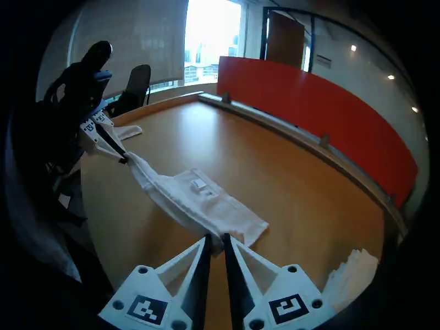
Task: Fold towel
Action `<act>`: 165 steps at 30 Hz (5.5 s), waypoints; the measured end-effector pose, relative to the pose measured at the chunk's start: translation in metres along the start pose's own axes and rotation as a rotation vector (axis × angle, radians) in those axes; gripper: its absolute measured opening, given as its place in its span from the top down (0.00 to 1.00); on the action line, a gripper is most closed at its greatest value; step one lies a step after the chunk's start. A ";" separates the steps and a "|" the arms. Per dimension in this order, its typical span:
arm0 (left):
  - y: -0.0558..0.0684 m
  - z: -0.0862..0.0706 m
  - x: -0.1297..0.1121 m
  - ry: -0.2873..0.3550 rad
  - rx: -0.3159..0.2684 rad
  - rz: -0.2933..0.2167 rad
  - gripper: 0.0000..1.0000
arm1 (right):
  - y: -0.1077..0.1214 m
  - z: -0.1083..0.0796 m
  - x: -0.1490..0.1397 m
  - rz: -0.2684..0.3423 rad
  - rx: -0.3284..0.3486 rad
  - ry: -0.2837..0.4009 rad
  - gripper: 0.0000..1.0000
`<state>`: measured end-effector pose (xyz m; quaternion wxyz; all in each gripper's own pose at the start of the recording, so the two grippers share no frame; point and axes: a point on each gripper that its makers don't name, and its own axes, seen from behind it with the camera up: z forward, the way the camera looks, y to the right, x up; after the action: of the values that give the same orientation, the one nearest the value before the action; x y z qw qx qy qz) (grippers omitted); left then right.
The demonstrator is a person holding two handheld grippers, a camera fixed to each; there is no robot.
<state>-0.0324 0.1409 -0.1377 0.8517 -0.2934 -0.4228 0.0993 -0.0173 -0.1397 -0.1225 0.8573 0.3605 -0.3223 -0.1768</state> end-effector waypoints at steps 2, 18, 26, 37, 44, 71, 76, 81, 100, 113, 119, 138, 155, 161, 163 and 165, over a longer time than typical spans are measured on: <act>0.001 0.000 -0.001 -0.002 0.000 0.000 0.91 | 0.000 0.000 -0.002 0.003 0.000 -0.005 0.83; -0.012 0.015 0.005 -0.027 0.011 0.006 0.90 | 0.008 0.015 -0.004 0.019 0.002 -0.027 0.83; -0.028 0.036 0.015 -0.052 0.022 0.006 0.90 | 0.024 0.039 -0.004 0.029 -0.007 -0.037 0.83; -0.047 0.074 0.016 -0.118 0.014 0.064 0.90 | 0.042 0.070 -0.011 0.052 -0.010 -0.064 0.83; -0.055 0.094 0.017 -0.141 0.004 0.068 0.90 | 0.050 0.084 -0.022 0.073 -0.012 -0.092 0.83; -0.075 0.154 0.006 -0.169 0.027 0.097 0.87 | 0.070 0.128 -0.059 0.157 -0.036 -0.160 0.82; -0.076 0.162 0.007 -0.166 0.036 0.103 0.87 | 0.074 0.133 -0.064 0.167 -0.048 -0.169 0.81; -0.079 0.167 0.006 -0.167 0.047 0.106 0.79 | 0.075 0.136 -0.068 0.168 -0.056 -0.173 0.79; -0.092 0.173 0.003 -0.170 0.098 0.143 0.49 | 0.086 0.143 -0.076 0.163 -0.096 -0.177 0.21; -0.107 0.171 0.007 -0.161 0.141 0.152 0.12 | 0.102 0.145 -0.077 0.151 -0.150 -0.181 0.03; -0.118 0.169 0.011 -0.152 0.176 0.153 0.08 | 0.108 0.146 -0.073 0.152 -0.170 -0.173 0.01; -0.139 0.158 0.032 -0.107 0.233 0.096 0.08 | 0.129 0.142 -0.066 0.153 -0.235 -0.163 0.00; -0.143 0.150 0.033 -0.082 0.250 0.072 0.08 | 0.127 0.138 -0.059 0.147 -0.240 -0.145 0.00; -0.138 0.142 0.027 -0.075 0.248 0.055 0.07 | 0.116 0.132 -0.058 0.150 -0.230 -0.138 0.00; -0.136 0.139 0.023 -0.075 0.246 0.046 0.07 | 0.112 0.130 -0.058 0.151 -0.226 -0.135 0.00; -0.133 0.135 0.019 -0.076 0.245 0.035 0.07 | 0.108 0.127 -0.058 0.152 -0.224 -0.133 0.00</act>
<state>-0.1362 0.0973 0.0164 0.8627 -0.1907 -0.4341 0.1760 -0.1379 -0.0994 -0.0006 0.8798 0.2247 -0.3832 -0.1695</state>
